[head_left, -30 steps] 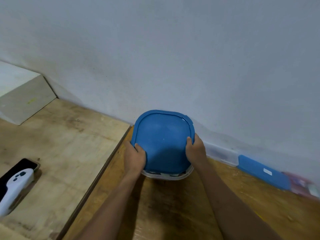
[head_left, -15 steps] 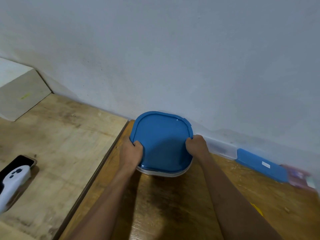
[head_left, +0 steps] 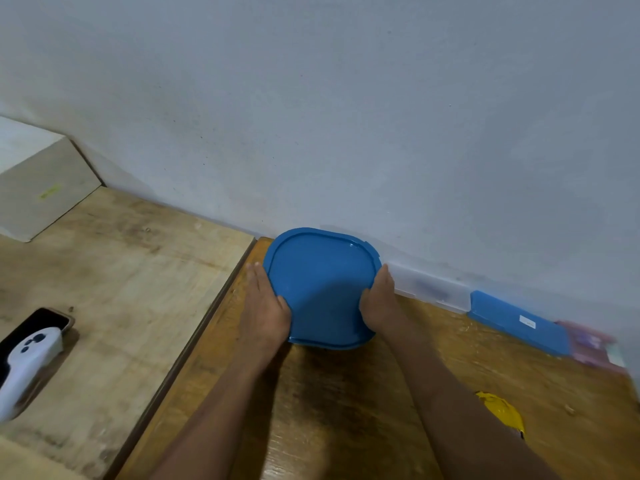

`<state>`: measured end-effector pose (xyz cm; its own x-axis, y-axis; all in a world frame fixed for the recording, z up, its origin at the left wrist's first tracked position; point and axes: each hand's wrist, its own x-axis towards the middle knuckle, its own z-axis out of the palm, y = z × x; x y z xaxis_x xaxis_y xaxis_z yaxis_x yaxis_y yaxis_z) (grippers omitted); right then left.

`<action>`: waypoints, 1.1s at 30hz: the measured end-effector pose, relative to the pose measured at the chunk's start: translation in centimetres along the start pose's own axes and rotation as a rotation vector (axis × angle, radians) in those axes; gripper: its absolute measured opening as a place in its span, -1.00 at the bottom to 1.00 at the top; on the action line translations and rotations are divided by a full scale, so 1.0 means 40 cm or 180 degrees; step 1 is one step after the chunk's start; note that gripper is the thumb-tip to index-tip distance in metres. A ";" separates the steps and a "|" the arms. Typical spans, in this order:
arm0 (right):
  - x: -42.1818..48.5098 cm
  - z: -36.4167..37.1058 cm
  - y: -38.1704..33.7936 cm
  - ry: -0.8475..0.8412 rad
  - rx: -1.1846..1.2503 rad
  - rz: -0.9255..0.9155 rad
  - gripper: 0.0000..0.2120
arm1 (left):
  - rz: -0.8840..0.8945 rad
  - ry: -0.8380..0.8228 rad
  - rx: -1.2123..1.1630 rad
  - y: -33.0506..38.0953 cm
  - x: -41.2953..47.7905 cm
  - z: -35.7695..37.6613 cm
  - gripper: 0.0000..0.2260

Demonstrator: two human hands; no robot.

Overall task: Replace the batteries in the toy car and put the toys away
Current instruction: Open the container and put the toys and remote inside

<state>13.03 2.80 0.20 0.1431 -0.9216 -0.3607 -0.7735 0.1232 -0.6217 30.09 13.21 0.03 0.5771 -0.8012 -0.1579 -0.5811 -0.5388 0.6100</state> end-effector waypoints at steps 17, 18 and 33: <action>0.049 0.017 -0.002 0.0664 0.0388 -0.0236 -0.60 | -0.0057 0.0401 -0.0305 0.011 0.107 0.005 -0.89; 0.049 0.024 0.001 0.0714 0.0374 -0.0255 -0.61 | 0.0055 0.0365 -0.0359 0.008 0.111 0.006 -0.85; 0.055 0.051 0.014 0.0832 0.0440 -0.0124 -0.59 | 0.0116 0.0155 0.0589 -0.007 0.124 0.029 -0.46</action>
<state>14.15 1.57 -2.36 -0.0065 -0.9880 -0.1545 -0.6765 0.1182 -0.7269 32.43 9.10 -1.84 0.5783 -0.8099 -0.0977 -0.6951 -0.5519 0.4606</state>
